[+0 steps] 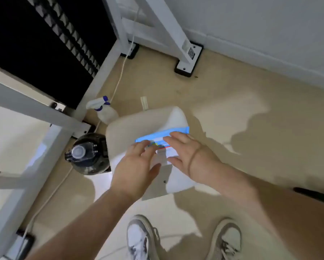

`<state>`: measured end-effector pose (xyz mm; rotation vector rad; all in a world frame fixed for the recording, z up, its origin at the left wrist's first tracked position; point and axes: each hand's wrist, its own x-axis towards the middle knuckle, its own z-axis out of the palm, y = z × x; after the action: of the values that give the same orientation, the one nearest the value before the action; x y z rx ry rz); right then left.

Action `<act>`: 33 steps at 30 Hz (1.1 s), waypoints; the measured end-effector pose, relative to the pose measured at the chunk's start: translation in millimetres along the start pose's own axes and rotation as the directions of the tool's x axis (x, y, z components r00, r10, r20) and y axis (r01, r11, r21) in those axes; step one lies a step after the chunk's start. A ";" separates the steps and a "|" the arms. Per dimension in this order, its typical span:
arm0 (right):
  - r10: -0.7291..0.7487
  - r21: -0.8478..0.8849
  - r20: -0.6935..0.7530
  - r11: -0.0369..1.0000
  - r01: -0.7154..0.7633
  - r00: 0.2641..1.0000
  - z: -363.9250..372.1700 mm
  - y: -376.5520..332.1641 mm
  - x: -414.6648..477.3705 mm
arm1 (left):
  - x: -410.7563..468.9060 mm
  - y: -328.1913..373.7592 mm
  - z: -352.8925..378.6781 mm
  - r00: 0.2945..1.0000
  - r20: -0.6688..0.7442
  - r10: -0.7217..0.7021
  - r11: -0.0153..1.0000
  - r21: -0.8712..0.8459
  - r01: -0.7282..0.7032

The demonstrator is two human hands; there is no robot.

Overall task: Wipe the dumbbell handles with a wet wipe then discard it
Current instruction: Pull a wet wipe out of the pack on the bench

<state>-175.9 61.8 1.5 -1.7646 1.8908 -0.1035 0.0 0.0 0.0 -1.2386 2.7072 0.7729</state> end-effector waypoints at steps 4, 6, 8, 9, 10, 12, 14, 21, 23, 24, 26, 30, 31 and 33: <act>-0.206 -0.091 -0.194 0.977 0.191 0.959 21.6 24.5 21.8 | 20.0 -12.4 24.2 0.973 -0.184 0.137 0.985 0.133 -0.114; -0.289 -0.073 -0.248 0.957 0.280 0.924 27.9 36.6 27.6 | 22.1 -24.7 33.1 0.947 -0.250 0.201 0.973 0.160 -0.164; -0.338 -0.099 -0.278 0.941 0.323 0.899 26.7 39.7 31.1 | 21.4 -30.6 37.1 0.933 -0.294 0.209 0.972 0.171 -0.163; -0.354 -0.124 -0.294 0.935 0.332 0.888 26.9 40.0 32.8 | 23.7 -31.1 38.8 0.929 -0.302 0.212 0.971 0.173 -0.165; -0.352 -0.143 -0.309 0.936 0.323 0.884 28.2 39.1 35.0 | 25.2 -31.5 39.5 0.932 -0.302 0.203 0.974 0.161 -0.160; -0.332 -0.157 -0.290 0.942 0.298 0.897 25.9 32.7 38.0 | 27.7 -31.7 39.1 0.936 -0.303 0.178 0.983 0.098 -0.155; -0.314 -0.031 -0.235 0.948 0.315 0.920 16.8 34.4 45.7 | 28.6 -31.9 35.8 0.947 -0.296 0.124 0.992 0.015 -0.125; 0.095 0.492 -0.305 0.868 0.072 0.948 18.2 42.4 72.0 | 24.2 -34.2 35.5 0.950 -0.314 -0.001 0.887 -0.438 -0.143; 0.021 0.229 -0.474 0.968 0.100 0.880 30.3 34.6 64.9 | 20.5 -30.3 33.5 0.938 -0.346 0.024 0.939 -0.313 -0.140; -0.001 0.193 -0.512 0.974 0.116 0.859 30.4 32.7 60.7 | 19.3 -27.2 31.1 0.942 -0.334 0.042 0.966 -0.226 -0.123; -0.013 0.223 -0.569 0.960 0.169 0.822 24.3 37.5 55.5 | 22.0 -20.3 28.1 0.956 -0.291 0.035 0.994 -0.086 -0.063; -0.042 0.342 -0.523 0.905 0.255 0.851 13.3 44.6 49.3 | 28.3 -5.6 28.9 0.963 -0.263 -0.067 0.997 0.007 0.071; -0.069 0.358 -0.469 0.897 0.261 0.881 12.5 43.5 47.5 | 28.2 -4.8 31.3 0.952 -0.297 -0.074 0.997 -0.026 0.070; -0.157 0.319 -0.377 0.903 0.287 0.913 13.3 40.4 44.7 | 27.8 -7.3 34.4 0.920 -0.380 -0.099 0.989 -0.139 0.050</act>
<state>-206.1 29.1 -41.3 -1.7704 1.7316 -0.8512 -18.5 -7.1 -40.2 -1.6747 2.9235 0.7723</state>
